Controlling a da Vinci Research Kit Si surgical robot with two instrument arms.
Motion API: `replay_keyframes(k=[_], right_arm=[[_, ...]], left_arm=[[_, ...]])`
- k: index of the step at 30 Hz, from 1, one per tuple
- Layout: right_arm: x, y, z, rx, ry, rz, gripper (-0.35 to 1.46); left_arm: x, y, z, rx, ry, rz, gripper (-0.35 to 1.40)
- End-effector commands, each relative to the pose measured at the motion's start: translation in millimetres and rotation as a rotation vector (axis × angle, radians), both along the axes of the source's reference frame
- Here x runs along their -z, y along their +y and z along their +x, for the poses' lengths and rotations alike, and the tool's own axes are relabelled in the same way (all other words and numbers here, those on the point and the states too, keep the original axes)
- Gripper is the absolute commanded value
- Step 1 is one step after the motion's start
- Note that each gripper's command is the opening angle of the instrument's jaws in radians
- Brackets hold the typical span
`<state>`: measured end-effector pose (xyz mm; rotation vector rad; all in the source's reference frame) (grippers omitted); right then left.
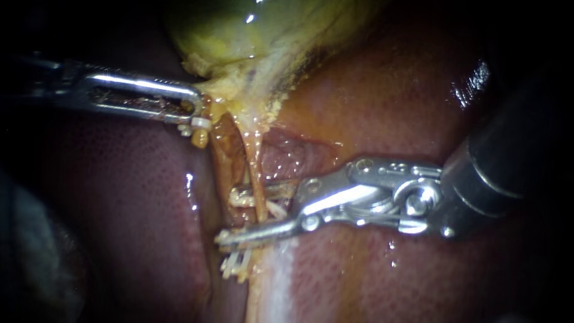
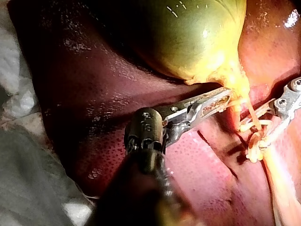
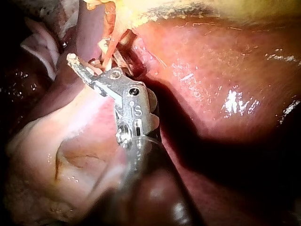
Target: Clipping first clip right tube
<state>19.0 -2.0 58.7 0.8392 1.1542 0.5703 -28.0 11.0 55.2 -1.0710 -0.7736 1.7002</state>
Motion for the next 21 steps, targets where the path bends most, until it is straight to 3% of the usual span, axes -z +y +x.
replay_keyframes(k=[1,14,21], right_arm=[[0.1,-0.1,0.1,0.005,0.01,0.001,0.5],[5.3,-0.9,0.4,0.083,0.123,0.04,0.44],[5.8,-1.0,0.3,0.109,0.135,0.044,0.28]], left_arm=[[0.0,0.0,0.0,0.0,0.0,0.0,-0.35],[0.0,0.0,0.0,0.0,0.0,0.0,-0.35],[0.0,0.0,0.0,0.0,0.0,0.0,-0.35]])
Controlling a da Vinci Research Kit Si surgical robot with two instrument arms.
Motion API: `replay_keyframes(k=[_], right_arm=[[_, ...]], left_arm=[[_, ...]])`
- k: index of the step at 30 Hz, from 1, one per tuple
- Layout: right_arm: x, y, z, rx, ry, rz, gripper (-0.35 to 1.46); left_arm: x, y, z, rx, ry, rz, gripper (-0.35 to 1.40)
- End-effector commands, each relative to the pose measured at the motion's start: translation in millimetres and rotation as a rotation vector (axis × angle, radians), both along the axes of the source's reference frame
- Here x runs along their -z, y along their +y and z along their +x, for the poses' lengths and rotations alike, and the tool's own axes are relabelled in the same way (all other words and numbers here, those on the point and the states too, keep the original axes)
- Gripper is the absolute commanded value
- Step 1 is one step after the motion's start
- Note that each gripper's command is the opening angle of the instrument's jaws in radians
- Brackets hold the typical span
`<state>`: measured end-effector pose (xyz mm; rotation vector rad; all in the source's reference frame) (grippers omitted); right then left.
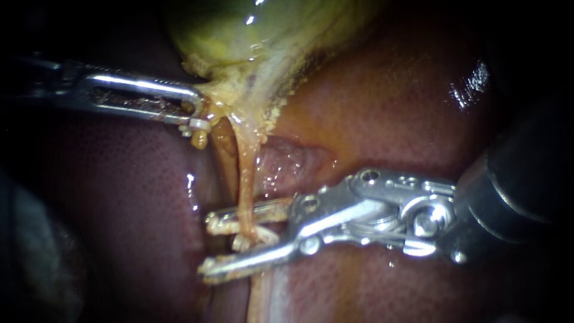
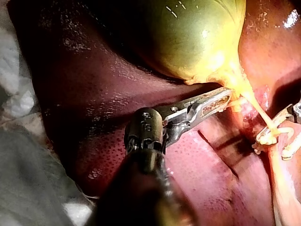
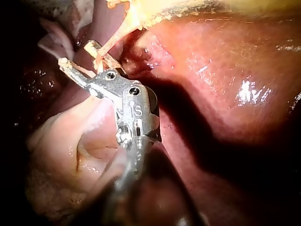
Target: Clipping first clip right tube
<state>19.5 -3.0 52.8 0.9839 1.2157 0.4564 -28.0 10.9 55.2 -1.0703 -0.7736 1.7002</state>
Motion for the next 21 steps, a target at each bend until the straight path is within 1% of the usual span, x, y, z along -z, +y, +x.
replay_keyframes(k=[1,3,7,11,15,21], right_arm=[[-0.1,0.0,-0.3,-0.001,-0.002,-0.001,0.23],[-0.1,0.0,-0.6,-0.008,-0.005,-0.002,0.09],[-0.2,0.0,-1.0,-0.019,-0.017,0.017,-0.11],[-0.3,-0.1,-1.3,-0.018,-0.03,0.05,-0.35],[-0.3,-0.2,-1.6,-0.031,-0.055,0.09,-0.35],[0.0,-0.5,-1.6,-0.026,-0.065,0.085,-0.35]], left_arm=[[0.0,0.0,0.0,0.0,0.0,0.0,-0.35],[0.0,0.0,0.0,0.0,0.0,0.0,-0.35],[-0.1,0.0,0.0,0.0,0.0,0.0,-0.35],[-0.1,0.0,0.0,0.0,0.0,0.0,-0.35],[-0.1,0.0,-0.1,0.0,0.0,0.0,-0.35],[-0.1,0.0,-0.1,0.0,0.0,0.0,-0.35]])
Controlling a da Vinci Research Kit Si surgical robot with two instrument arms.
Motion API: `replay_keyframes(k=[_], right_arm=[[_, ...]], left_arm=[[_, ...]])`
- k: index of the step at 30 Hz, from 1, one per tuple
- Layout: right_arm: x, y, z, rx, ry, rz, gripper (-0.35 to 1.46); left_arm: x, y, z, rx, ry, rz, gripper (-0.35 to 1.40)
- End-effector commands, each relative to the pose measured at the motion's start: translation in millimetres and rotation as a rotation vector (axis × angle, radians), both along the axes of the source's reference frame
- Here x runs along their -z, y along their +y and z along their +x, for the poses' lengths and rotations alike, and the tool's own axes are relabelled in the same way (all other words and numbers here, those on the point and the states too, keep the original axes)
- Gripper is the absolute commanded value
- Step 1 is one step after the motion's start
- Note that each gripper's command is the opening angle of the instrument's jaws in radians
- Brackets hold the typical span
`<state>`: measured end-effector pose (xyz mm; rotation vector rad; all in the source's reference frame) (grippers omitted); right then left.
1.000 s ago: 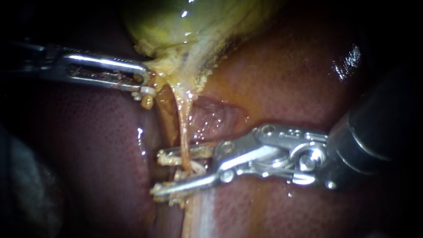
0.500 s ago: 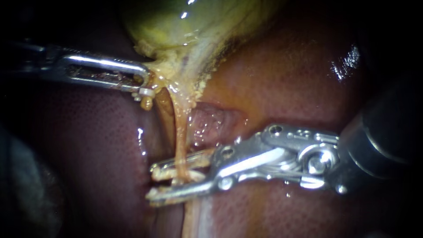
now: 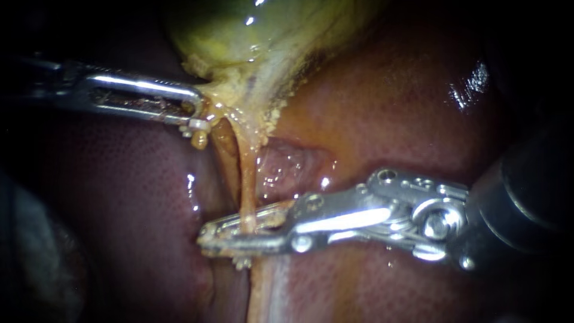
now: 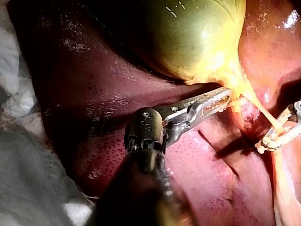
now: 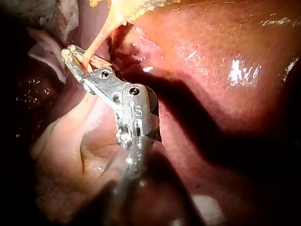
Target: Clipping first clip right tube
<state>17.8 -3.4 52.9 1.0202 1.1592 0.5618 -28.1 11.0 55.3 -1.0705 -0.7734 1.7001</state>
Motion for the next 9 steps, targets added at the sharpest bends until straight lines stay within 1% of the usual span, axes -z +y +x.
replay_keyframes(k=[1,5,9], right_arm=[[0.0,-0.1,0.1,0.001,0.0,-0.001,-0.35],[-0.1,-0.1,0.1,0.0,-0.006,0.014,-0.35],[-1.0,-0.3,0.1,0.0,-0.012,0.021,-0.34]], left_arm=[[0.0,0.0,0.0,0.0,0.0,0.0,-0.35],[-0.1,0.1,0.0,0.0,0.0,0.0,-0.35],[-0.1,0.1,0.0,0.0,0.0,0.0,-0.35]])
